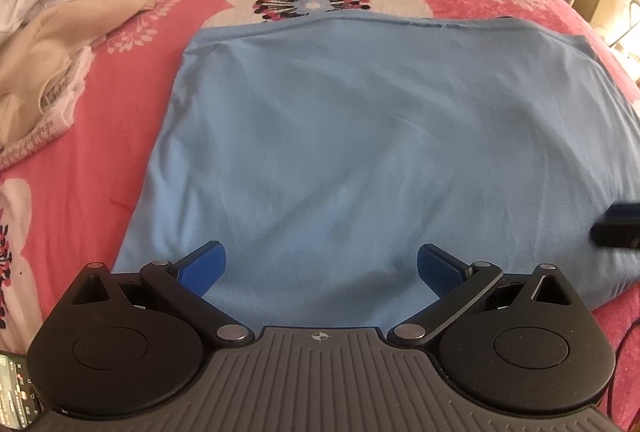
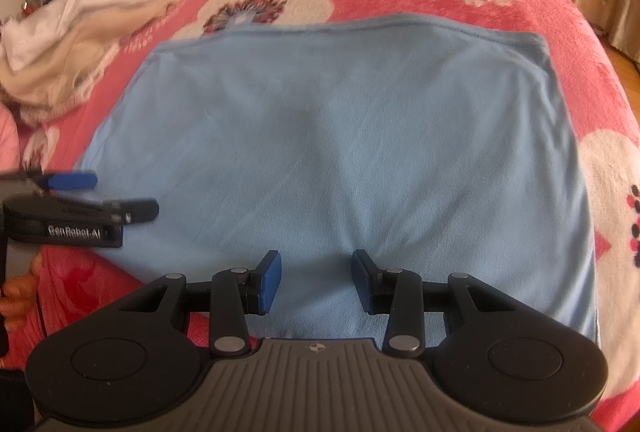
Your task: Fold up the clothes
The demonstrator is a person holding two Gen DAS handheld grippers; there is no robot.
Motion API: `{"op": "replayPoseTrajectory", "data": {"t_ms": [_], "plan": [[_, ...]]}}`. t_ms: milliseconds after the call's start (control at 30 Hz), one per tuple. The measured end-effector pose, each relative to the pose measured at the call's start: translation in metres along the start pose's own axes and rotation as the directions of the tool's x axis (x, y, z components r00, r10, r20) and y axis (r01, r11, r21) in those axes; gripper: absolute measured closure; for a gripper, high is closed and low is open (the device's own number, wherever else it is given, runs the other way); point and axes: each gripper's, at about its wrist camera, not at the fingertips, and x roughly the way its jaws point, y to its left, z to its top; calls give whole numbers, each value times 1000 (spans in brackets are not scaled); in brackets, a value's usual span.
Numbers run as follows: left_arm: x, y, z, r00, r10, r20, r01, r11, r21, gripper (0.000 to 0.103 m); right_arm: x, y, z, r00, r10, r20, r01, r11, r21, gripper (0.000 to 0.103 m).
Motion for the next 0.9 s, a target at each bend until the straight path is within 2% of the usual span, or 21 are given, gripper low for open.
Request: {"op": "replayPoseTrajectory", "data": {"t_ms": [133,167,267,367,500,533,600,667,733,800,900], "plan": [[0,2,1,1000,7,7,-7,1000,-11,0,-23,-5,8,990,-7,140,8,1000,-8,61],[1,3,1,1000,9,5,-9,1000,-16,0,-26,-7,10,988,-18,154,20,1000,-13,61],[3,5,1,1000,14,-8,-14,1000,-26,0,-23,-24,14,987,-84,140,82,996,22,61],[5,9,1,1000,9,-16,-10,999,-37,0,-22,-50,11,984,-131,120,117,986,115,61],[6,15,1,1000,-6,-11,5,999,-49,0,-26,-101,3,960,-266,87,223,915,335,62],[5,17,1,1000,-12,-4,12,999,-49,0,-32,-110,2,953,-286,102,229,897,379,62],[1,22,1,1000,-27,12,28,998,-50,0,-42,-115,4,938,-311,151,230,887,400,62],[-4,29,0,998,-48,27,49,997,-54,0,-50,-109,11,928,-307,211,216,906,364,61],[-12,41,-5,996,-82,40,84,994,-70,0,-52,-95,19,928,-268,259,192,939,285,61],[-21,54,-14,991,-126,47,130,987,-94,0,-46,-80,28,936,-217,276,166,966,197,61],[-34,75,-30,976,-213,37,216,965,-145,0,-31,-61,34,960,-133,248,109,988,107,61]]}}
